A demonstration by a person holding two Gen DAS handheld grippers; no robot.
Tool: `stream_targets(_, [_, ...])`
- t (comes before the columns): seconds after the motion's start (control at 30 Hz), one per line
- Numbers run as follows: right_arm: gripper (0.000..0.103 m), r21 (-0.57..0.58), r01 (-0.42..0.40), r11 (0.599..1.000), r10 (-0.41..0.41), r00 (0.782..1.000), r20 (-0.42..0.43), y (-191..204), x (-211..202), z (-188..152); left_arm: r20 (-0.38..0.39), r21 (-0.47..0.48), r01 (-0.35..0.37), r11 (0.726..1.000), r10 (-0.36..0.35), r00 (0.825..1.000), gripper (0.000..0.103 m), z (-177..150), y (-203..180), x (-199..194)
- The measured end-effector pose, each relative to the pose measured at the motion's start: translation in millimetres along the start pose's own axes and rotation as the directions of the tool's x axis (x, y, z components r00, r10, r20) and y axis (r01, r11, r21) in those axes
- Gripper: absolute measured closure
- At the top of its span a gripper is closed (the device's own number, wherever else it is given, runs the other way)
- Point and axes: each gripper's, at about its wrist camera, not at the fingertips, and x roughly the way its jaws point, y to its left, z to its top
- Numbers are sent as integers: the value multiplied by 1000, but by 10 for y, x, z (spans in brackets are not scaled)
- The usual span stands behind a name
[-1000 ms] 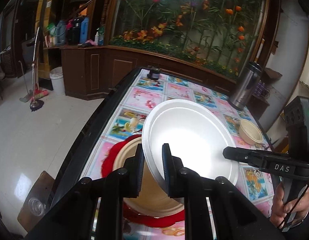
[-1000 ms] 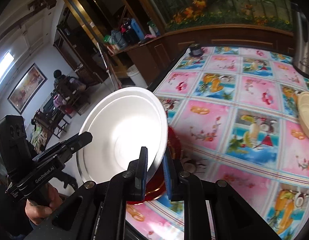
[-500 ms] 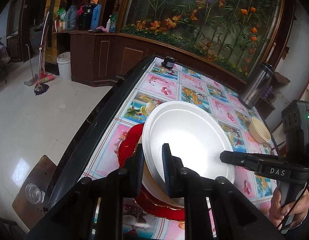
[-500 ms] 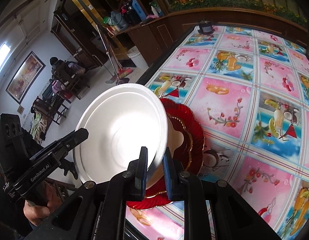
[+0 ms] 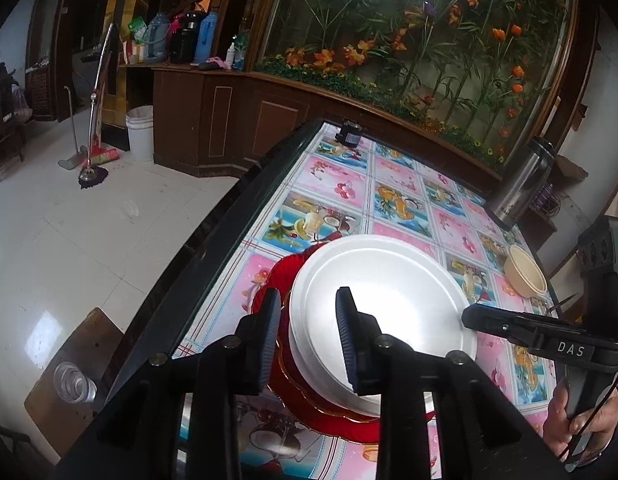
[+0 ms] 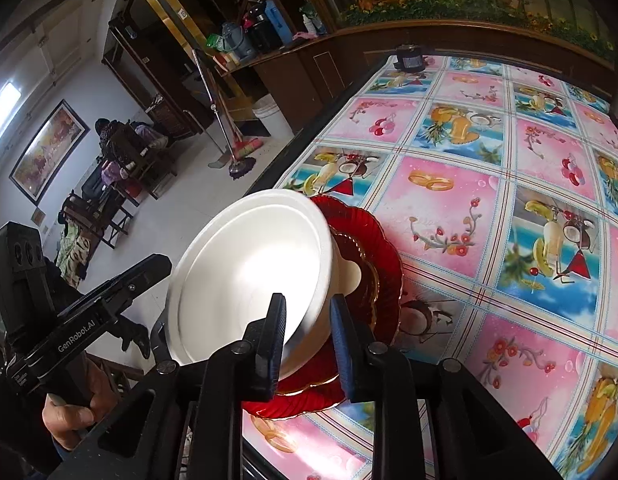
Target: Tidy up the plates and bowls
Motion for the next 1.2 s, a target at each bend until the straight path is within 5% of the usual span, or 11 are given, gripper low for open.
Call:
stream_targets(0.17, [78, 22, -13, 1000, 12, 999, 49, -108, -222, -41, 63, 53, 15, 998, -18, 998, 73, -5, -278, -218])
stream_targets(0.37, [77, 101, 7, 995, -18, 994, 112, -483, -516, -170, 91, 215, 68, 974, -89, 992, 58, -141, -1004, -302])
stream_targets(0.53, [76, 215, 11, 977, -47, 985, 166, -996, -745, -323, -34, 337, 181, 924, -180, 983, 57, -529, -1741, 162])
stream_targets(0.7, [76, 329, 62, 942, -137, 968, 209, -1527, -998, -509, -181, 397, 220, 891, -159, 970, 57, -1016, -2260, 804])
stream_targets(0.97, [76, 438, 89, 894, -217, 943, 253, -2147, -1292, -648, -215, 407, 168, 898, -85, 973, 56, -1208, -2412, 1128])
stream_targets(1.2, [76, 451, 168, 876, -323, 900, 293, -2495, -1407, -290, -247, 383, 164, 909, -70, 966, 49, -1206, -2351, 1182])
